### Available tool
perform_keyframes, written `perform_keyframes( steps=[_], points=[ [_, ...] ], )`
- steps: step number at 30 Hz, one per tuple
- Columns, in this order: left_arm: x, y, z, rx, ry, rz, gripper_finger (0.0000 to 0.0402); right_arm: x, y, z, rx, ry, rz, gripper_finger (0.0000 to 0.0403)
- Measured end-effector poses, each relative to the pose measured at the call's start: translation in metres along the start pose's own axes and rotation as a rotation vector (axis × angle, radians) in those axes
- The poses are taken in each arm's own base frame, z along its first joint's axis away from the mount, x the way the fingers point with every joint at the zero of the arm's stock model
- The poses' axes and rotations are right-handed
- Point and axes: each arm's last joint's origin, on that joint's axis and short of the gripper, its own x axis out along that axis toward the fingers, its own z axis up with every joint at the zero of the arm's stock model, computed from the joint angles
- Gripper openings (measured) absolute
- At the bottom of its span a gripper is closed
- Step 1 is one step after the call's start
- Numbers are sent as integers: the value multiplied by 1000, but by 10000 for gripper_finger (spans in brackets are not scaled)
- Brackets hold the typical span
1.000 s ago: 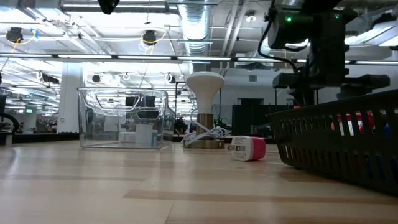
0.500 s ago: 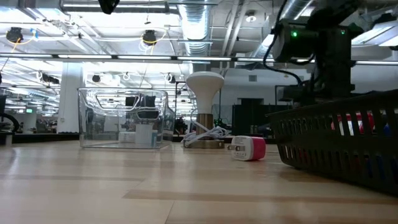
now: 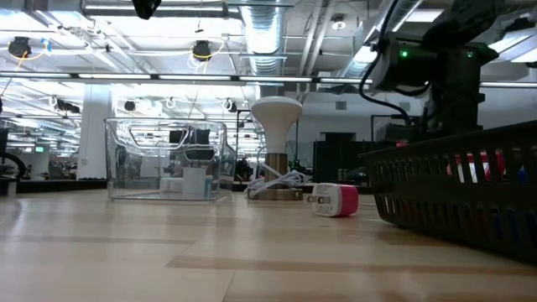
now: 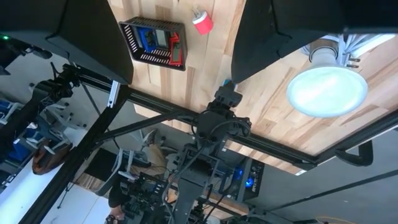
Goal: Pick & Place Office items
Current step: Put the blue charger adapter into the transparent bin
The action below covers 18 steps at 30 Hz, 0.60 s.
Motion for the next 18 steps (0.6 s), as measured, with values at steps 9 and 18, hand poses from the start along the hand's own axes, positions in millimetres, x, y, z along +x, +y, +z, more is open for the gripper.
perform_keyframes(
  steps=[9, 18],
  points=[
    [-2, 1, -5, 30, 61, -17, 269, -34, 22, -13, -173, 24, 409, 133],
    [7, -10, -16, 105, 171, -164, 269, -92, 34, -39, -484, 332, 913, 133]
  ],
)
